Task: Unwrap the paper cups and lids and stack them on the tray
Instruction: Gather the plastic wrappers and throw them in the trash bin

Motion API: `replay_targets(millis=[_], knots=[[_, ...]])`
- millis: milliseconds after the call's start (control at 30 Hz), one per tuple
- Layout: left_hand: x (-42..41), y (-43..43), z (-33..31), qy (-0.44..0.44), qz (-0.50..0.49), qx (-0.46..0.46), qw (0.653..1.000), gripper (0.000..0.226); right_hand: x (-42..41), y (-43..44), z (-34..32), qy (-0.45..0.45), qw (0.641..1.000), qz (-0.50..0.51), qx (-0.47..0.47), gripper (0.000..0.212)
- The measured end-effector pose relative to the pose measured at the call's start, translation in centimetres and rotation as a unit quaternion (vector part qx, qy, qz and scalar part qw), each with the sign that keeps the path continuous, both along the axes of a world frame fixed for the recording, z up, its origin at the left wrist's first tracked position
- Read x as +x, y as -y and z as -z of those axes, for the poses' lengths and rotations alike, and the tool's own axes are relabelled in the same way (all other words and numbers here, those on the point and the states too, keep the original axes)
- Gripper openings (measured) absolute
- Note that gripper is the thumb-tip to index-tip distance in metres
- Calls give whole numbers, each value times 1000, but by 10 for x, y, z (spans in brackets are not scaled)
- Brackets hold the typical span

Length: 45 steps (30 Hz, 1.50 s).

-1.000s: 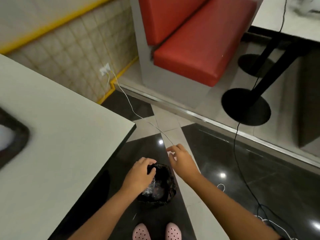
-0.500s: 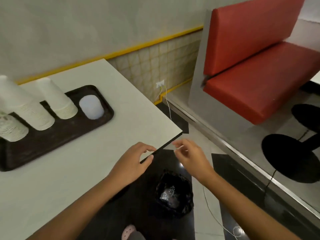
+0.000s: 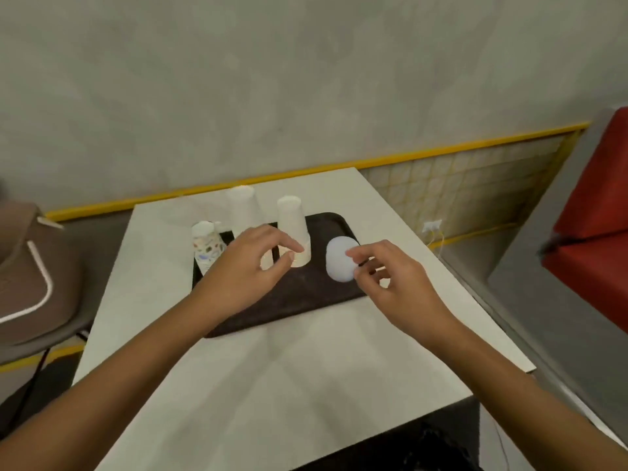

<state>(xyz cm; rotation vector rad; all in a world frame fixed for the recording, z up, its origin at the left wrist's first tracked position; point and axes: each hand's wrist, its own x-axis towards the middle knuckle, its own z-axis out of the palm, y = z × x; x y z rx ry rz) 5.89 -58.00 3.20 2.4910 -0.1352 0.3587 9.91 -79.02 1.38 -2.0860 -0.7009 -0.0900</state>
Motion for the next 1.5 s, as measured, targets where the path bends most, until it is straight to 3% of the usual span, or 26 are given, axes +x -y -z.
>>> replay_targets(millis=[500, 667, 833, 933, 1100, 1300, 1400, 1500], knots=[[56, -214, -2, 30, -161, -58, 985, 17, 110, -208, -59, 9, 995, -89, 49, 20], [96, -262, 21, 4, -221, -70, 973, 17, 174, -259, -63, 25, 990, -135, -16, 22], [137, -295, 69, -64, -243, -42, 967, 27, 252, -306, -41, -23, 983, -139, -120, 21], [161, -308, 107, -101, -240, -20, 965, 37, 289, -334, -5, -95, 961, -150, -212, 26], [200, -322, 158, -156, -194, 23, 968, 51, 326, -373, 49, -132, 885, -177, -410, 45], [233, -344, 198, -216, -154, 221, 939, 68, 351, -398, 83, -121, 817, -191, -530, 49], [243, -349, 207, -209, -170, 270, 924, 58, 360, -406, 90, -116, 802, -195, -552, 47], [245, -350, 209, -127, -201, 271, 933, 27, 364, -408, 85, -111, 801, -190, -557, 45]])
